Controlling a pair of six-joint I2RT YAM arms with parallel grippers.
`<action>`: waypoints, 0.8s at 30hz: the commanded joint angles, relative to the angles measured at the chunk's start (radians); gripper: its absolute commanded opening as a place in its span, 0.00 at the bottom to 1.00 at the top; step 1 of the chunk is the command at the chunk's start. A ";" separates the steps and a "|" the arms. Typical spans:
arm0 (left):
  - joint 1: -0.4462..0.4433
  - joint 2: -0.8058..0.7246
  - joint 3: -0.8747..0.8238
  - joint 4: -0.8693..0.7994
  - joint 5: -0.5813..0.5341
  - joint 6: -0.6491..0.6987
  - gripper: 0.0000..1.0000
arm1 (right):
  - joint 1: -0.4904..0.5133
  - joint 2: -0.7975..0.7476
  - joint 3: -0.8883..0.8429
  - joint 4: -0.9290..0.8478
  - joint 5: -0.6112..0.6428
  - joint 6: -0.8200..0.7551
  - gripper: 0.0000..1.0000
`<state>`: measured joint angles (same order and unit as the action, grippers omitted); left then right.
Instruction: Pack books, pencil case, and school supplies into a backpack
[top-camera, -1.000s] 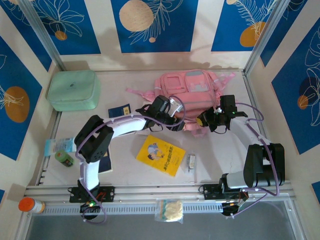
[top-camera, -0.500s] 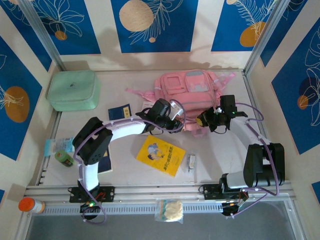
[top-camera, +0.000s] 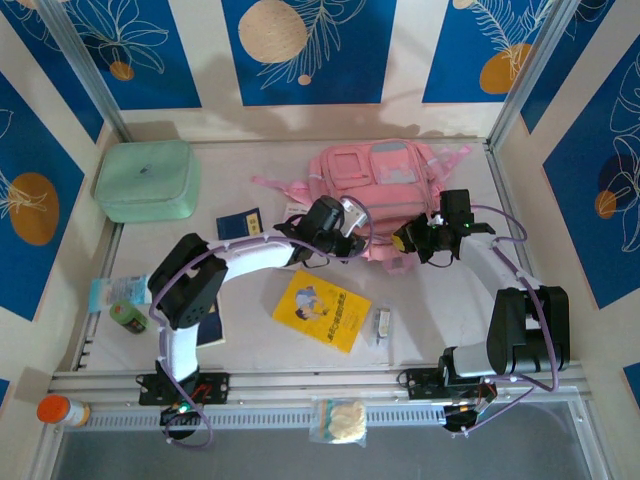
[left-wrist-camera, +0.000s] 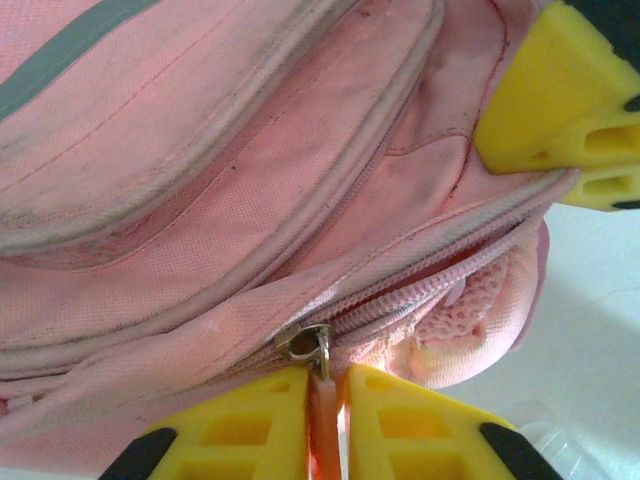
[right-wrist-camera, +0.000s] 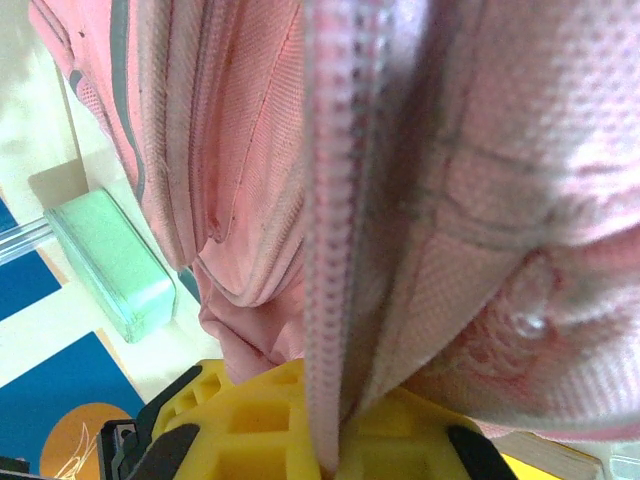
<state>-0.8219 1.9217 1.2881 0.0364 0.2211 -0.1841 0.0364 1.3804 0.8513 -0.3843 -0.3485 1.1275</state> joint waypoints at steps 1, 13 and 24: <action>0.005 0.005 0.014 -0.028 -0.063 0.001 0.11 | -0.013 -0.019 0.054 -0.024 -0.070 -0.030 0.00; 0.087 0.006 -0.009 -0.083 -0.155 0.002 0.00 | -0.102 -0.087 0.057 -0.130 -0.114 -0.127 0.00; 0.182 0.109 0.102 -0.123 -0.231 -0.014 0.00 | -0.130 -0.110 0.051 -0.157 -0.168 -0.163 0.00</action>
<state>-0.6857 1.9869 1.3434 -0.0532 0.0570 -0.1787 -0.0868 1.3037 0.8700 -0.5213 -0.4358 0.9951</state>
